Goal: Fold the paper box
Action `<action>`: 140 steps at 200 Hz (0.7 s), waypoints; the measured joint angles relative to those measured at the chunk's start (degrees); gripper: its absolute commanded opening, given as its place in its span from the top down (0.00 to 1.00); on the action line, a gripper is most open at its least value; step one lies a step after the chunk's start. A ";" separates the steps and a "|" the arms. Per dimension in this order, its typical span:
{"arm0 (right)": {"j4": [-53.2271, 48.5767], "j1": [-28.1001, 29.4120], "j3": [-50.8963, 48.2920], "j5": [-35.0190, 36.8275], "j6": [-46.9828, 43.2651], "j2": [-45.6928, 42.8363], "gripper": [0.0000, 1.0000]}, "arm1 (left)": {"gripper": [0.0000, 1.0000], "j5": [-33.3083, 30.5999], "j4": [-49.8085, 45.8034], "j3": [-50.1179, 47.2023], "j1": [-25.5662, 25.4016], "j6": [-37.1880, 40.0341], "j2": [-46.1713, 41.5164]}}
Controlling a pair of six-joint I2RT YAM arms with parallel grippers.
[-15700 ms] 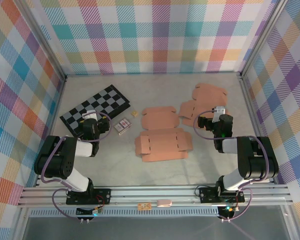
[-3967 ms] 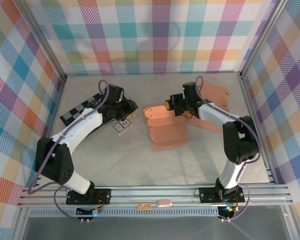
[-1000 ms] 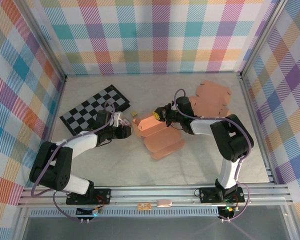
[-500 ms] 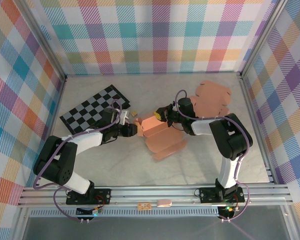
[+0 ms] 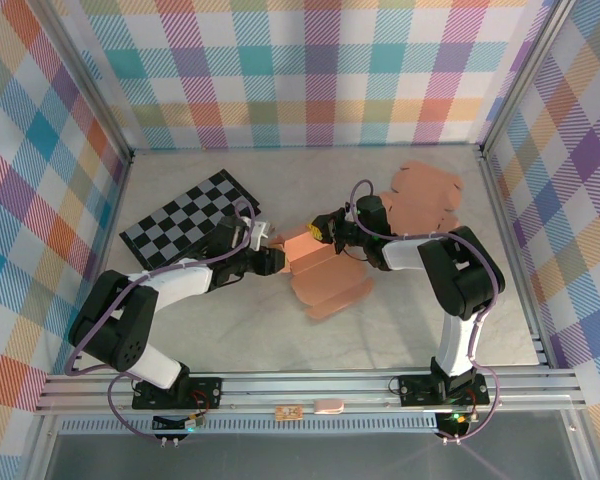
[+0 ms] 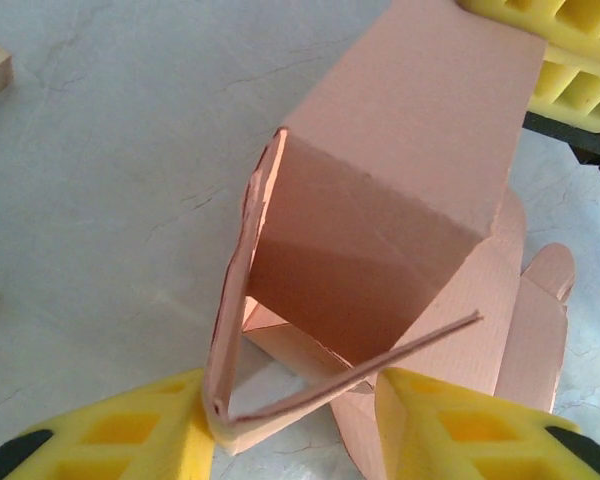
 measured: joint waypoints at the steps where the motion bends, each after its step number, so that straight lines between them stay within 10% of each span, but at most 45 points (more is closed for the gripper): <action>1: 0.00 0.02 0.00 0.00 -0.02 0.00 1.00 | 0.57 0.00 0.00 0.00 -0.02 0.00 -0.02; 140: -0.02 -0.42 0.07 -0.37 -0.04 0.00 1.00 | 0.58 -0.94 0.04 2.21 -2.69 1.51 1.84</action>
